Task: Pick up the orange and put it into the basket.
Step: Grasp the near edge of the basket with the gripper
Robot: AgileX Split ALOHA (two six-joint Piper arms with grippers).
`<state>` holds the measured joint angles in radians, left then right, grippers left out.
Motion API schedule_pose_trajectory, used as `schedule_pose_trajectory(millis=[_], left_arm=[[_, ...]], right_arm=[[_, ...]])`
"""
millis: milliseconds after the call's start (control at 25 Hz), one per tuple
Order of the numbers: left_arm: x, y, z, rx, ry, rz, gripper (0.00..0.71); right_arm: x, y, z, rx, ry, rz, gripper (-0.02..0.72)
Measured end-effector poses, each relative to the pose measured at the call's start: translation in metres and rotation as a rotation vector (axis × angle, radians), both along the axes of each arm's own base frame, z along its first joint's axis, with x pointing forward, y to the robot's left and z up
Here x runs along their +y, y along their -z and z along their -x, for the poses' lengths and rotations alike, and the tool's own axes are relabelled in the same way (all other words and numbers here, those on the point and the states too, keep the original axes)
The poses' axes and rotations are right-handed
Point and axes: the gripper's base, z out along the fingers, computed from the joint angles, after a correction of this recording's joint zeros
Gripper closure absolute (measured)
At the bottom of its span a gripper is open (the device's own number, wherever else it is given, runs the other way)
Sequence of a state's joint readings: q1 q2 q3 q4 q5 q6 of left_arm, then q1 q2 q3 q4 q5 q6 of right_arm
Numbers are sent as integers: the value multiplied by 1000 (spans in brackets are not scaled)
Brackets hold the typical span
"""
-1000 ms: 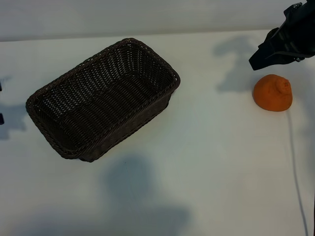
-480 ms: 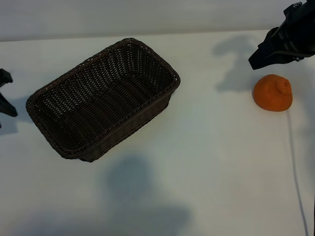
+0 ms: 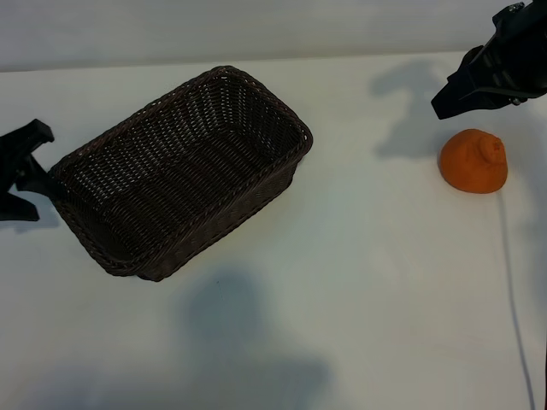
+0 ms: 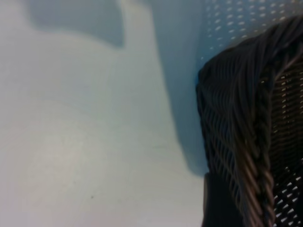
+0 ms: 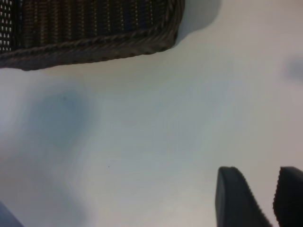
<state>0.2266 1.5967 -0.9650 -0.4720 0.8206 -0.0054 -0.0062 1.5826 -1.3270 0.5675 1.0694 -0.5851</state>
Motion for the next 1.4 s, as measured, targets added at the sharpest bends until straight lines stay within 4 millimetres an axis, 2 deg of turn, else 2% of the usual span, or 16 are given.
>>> schedule_pose_trajectory(millis=[520, 840, 1000, 1080, 1120, 1200, 1240, 1400], left_arm=[[-5, 29, -11, 39, -32, 8, 307], [-12, 59, -14, 93, -62, 31, 312], [-14, 61, -16, 80, -63, 22, 316], [-14, 61, -16, 76, -67, 21, 344], [-14, 61, -16, 75, -68, 22, 385], [-14, 61, -16, 75, -68, 23, 523], [-14, 61, -16, 75, -70, 25, 548], [-14, 61, -16, 72, -42, 22, 548]], right_arm=[[0, 0, -1, -13, 8, 2, 460], [-1, -1, -2, -22, 14, 2, 460], [-1, -1, -2, -22, 14, 2, 460], [-1, -1, -2, -22, 14, 2, 460], [-1, -1, -2, -22, 14, 2, 460], [-1, -1, -2, -22, 14, 2, 460], [-1, -1, -2, -22, 14, 2, 460], [-1, -1, -2, -22, 14, 2, 460]])
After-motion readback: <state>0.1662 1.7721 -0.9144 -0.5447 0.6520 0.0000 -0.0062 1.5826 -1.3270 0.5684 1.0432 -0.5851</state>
